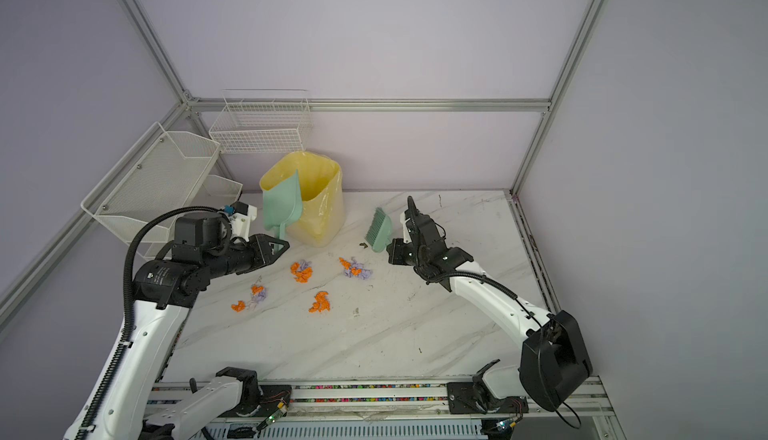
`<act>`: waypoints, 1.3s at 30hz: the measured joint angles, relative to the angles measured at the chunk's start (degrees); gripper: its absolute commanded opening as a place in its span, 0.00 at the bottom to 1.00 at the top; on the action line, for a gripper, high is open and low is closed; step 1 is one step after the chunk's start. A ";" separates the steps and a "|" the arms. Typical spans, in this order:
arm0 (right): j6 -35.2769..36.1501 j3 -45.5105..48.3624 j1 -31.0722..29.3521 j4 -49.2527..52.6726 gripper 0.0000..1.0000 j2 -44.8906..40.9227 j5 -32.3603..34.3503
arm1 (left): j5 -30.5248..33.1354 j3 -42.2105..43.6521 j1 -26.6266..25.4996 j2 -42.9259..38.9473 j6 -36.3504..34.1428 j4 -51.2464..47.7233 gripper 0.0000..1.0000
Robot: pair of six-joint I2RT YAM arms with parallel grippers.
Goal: Sweep away the paper scraps from the table
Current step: 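Bring the empty dustpan back down to the table with the left gripper, then place the dustpan by remaining scraps with the left gripper while the right moves the brush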
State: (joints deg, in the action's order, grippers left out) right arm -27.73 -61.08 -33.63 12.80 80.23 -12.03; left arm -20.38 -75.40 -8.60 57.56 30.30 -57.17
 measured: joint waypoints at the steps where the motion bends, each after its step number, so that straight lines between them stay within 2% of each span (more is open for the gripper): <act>1: -0.02 -0.42 0.00 -0.07 0.00 0.87 -0.42 | 0.72 0.37 -0.46 -0.20 -0.13 -0.42 0.00; 9: -0.04 -2.21 0.00 0.33 0.00 4.37 -1.29 | 7.02 6.97 -6.67 -1.29 -0.39 -4.07 0.00; 14: 0.55 -3.87 0.00 1.07 0.00 4.35 -0.26 | 13.03 8.59 -15.04 -1.29 0.57 -6.21 0.00; 20: 4.72 -7.23 0.00 5.29 0.00 5.07 2.32 | 16.31 13.07 -21.20 0.48 3.13 -6.88 0.00; 28: 11.21 -16.13 0.02 14.34 0.00 9.68 14.23 | 18.80 16.46 -26.53 3.85 5.81 -6.25 0.00; 34: 14.47 -21.24 0.22 21.20 0.00 16.48 21.88 | 19.74 17.29 -29.73 6.69 6.80 -4.59 0.00; 39: 16.09 -24.76 0.24 25.57 0.00 22.49 27.80 | 21.81 17.29 -35.10 11.41 7.76 -3.52 0.00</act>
State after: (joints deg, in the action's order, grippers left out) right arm -11.64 -85.84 -33.39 38.37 102.72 15.77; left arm 1.43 -58.11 -43.70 68.97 38.06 -60.69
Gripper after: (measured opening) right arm 0.110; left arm 0.245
